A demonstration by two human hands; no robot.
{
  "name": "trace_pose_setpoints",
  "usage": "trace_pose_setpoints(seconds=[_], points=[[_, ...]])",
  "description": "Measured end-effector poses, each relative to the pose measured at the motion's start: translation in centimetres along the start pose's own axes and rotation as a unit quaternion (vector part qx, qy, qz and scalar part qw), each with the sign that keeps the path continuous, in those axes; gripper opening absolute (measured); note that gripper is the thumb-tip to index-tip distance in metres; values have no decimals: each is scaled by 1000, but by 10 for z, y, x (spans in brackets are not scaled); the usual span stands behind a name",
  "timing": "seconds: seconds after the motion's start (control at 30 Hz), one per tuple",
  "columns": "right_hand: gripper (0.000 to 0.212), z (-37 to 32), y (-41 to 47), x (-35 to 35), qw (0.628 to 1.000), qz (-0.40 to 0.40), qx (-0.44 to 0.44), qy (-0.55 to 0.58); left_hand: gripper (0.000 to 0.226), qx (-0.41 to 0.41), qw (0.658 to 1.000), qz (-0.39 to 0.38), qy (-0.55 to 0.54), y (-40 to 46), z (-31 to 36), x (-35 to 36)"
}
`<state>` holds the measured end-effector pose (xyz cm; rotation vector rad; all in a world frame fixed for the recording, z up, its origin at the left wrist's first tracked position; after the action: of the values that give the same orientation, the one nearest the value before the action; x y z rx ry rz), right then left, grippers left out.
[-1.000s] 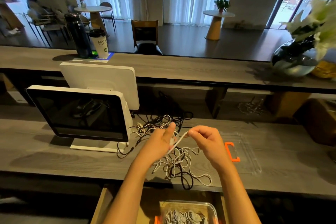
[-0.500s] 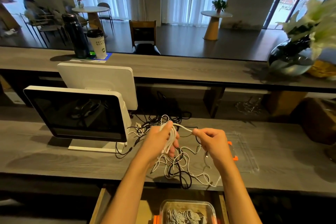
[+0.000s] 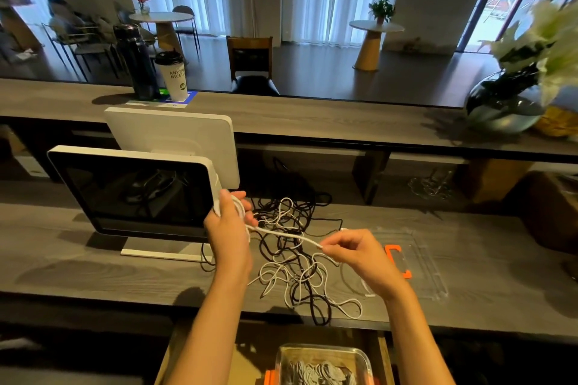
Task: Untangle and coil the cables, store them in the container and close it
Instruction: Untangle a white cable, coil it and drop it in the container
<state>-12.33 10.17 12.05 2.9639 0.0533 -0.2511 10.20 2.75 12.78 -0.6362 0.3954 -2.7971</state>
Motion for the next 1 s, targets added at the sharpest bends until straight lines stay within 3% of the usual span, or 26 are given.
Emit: trace_pose_setpoints(seconds=[0.07,0.13,0.23,0.33,0.43,0.5,0.57,0.63,0.8,1.0], points=[[16,-5,0,7,999,-38,-12,1,40,67,981,17,182,-2,8,4],[17,-11,-1,13,997,-71,-25,-8,46,104,936,0,337,-4,7,17],[15,-20,3,15,998,-52,-46,4,58,108,860,-84,491,-12,-13,47],[18,-26,9,1,997,26,-72,-7,78,28,828,-222,514,-31,-39,65],[19,-29,10,-4,993,73,-89,-10,87,-55,749,-373,545,-62,-69,73],[21,-30,9,-5,992,88,-95,-3,79,-100,727,-442,516,-80,-80,76],[20,-31,9,-6,991,99,-94,1,56,-85,722,-468,503,-86,-77,82],[17,-29,8,-10,990,115,-85,-3,43,-74,731,-468,491,-85,-73,84],[20,-15,6,-11,992,119,-44,-5,57,-99,824,-390,399,-64,-62,75],[18,-2,5,2,998,56,8,12,50,-73,943,-185,266,-29,-39,51]])
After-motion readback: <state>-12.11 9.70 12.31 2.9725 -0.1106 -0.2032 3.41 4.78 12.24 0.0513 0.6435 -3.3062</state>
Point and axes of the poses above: each hand's wrist, its own y-axis towards the middle knuckle, its own x-axis out of the palm, z = x × y, the point moved 10 cm from there along y, towards the middle knuckle, and after that the axes turned 12 degrees about -x, right-handed, at the moved point
